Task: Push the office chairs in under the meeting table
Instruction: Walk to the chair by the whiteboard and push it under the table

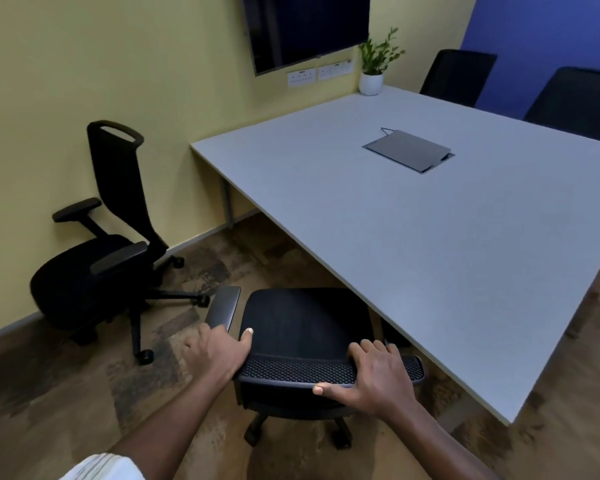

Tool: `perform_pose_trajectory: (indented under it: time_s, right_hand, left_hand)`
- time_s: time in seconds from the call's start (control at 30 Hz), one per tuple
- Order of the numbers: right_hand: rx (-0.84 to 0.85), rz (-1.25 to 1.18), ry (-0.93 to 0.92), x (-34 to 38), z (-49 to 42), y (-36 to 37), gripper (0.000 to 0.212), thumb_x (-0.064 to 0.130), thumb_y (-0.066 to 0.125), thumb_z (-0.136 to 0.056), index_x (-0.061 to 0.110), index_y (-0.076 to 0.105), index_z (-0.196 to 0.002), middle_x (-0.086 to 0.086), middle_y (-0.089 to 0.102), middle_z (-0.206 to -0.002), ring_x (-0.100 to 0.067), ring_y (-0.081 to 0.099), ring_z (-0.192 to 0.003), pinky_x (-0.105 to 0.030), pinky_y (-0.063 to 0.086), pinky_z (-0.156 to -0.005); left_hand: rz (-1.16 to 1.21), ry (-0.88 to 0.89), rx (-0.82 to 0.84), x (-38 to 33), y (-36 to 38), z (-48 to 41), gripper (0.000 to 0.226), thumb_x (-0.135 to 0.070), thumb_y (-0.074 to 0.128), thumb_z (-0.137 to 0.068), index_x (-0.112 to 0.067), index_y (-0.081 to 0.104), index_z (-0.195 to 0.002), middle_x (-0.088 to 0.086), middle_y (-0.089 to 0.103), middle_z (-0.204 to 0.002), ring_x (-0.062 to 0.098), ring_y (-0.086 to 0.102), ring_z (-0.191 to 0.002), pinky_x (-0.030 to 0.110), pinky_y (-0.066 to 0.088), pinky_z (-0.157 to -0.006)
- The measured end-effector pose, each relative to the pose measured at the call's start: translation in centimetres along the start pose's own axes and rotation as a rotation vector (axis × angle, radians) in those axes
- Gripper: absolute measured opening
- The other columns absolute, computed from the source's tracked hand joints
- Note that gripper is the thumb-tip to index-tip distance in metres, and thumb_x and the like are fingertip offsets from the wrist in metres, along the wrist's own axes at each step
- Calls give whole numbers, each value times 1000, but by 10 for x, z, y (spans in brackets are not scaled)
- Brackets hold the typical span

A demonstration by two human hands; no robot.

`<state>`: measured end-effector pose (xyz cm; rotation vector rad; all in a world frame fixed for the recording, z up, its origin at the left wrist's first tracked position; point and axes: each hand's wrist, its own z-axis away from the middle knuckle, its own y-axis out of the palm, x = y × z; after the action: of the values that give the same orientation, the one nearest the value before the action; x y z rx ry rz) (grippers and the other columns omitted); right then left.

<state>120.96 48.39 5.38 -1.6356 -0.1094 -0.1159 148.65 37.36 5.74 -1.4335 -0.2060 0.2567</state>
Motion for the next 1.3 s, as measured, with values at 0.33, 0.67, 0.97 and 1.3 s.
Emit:
perform_pose_trajectory:
  time_s: [0.33, 0.67, 0.97, 1.3]
  right_hand:
    - [117, 13, 193, -12, -12, -13, 97, 110, 16, -59, 29, 52, -97, 9, 49, -94, -18, 45, -88, -40, 37, -89]
    - [103, 1, 320, -17, -22, -19, 100, 110, 16, -60, 29, 55, -104, 7, 49, -95, -18, 44, -89, -41, 37, -90]
    - [-5, -7, 483, -13, -39, -8, 96, 109, 24, -62, 26, 59, -94, 7, 50, -84, -20, 48, -80, -43, 40, -84]
    - [-1, -2, 647, -21, -64, -12, 104, 110, 20, -59, 26, 62, -103, 5, 59, -94, -21, 55, -91, -43, 38, -91]
  left_hand:
    - [75, 168, -45, -49, -2, -45, 66, -81, 43, -78, -24, 72, -93, 5, 62, -108, 34, 57, -102, 43, 43, -88]
    - [80, 298, -58, -93, -9, -77, 62, -79, 45, -81, -25, 73, -94, 6, 63, -111, 34, 57, -104, 42, 42, -88]
    - [56, 468, -12, -135, -21, -113, 65, -83, 45, -79, -25, 72, -94, 7, 63, -115, 33, 58, -107, 40, 40, -88]
    - [157, 713, 21, -178, -36, -141, 63, -87, 48, -75, -25, 61, -71, 1, 58, -98, 32, 55, -101, 41, 42, -88]
